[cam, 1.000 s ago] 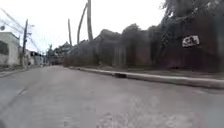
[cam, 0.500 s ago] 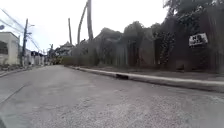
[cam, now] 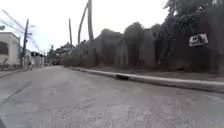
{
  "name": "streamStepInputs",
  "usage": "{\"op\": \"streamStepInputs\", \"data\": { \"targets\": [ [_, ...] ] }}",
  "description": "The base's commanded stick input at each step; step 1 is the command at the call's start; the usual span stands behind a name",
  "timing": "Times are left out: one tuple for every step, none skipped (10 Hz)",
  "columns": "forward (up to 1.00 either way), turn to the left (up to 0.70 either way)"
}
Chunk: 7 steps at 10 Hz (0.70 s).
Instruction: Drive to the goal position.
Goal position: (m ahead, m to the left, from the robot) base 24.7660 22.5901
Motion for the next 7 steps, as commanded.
{"op": "streamStepInputs", "data": {
  "targets": [
    [1.00, 0.06],
    [1.00, 0.06],
    [1.00, 0.06],
    [1.00, 0.06],
    [1.00, 0.06],
    [1.00, 0.06],
    [1.00, 0.06]
  ]
}}
